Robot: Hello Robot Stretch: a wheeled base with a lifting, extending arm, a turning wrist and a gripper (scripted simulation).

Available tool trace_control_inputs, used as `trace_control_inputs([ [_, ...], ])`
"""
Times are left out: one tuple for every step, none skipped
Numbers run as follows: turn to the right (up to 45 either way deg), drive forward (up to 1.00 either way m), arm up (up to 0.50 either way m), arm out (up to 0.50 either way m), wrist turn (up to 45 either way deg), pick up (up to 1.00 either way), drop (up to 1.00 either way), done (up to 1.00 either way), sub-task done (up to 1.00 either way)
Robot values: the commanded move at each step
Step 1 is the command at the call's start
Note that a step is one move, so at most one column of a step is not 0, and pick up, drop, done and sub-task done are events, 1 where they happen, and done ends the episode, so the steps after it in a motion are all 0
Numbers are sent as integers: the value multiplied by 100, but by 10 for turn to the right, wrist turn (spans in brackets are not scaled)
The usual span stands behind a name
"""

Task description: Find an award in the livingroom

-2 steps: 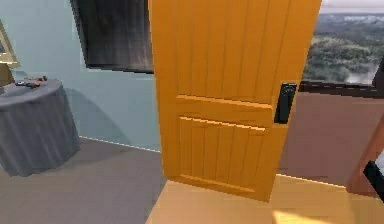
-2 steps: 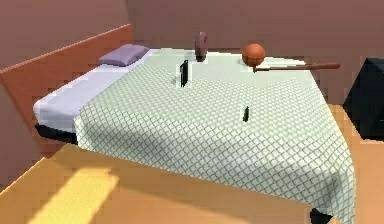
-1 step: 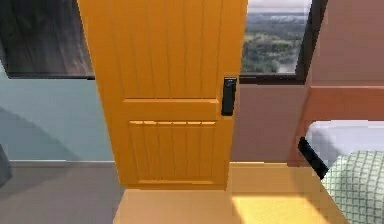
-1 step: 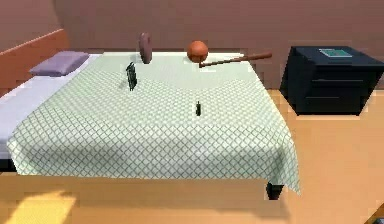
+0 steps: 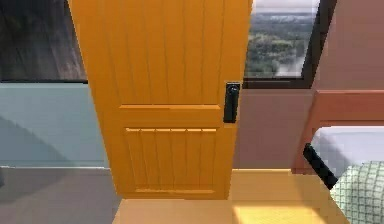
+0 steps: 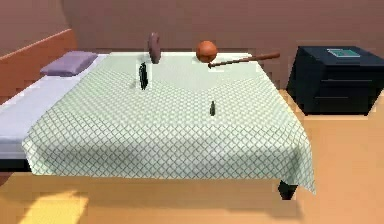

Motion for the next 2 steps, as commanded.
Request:
trace_control_inputs([
  [-450, 0, 0, 0, 0, 0, 0, 0, 0],
  [-360, 0, 0, 0, 0, 0, 0, 0, 0],
])
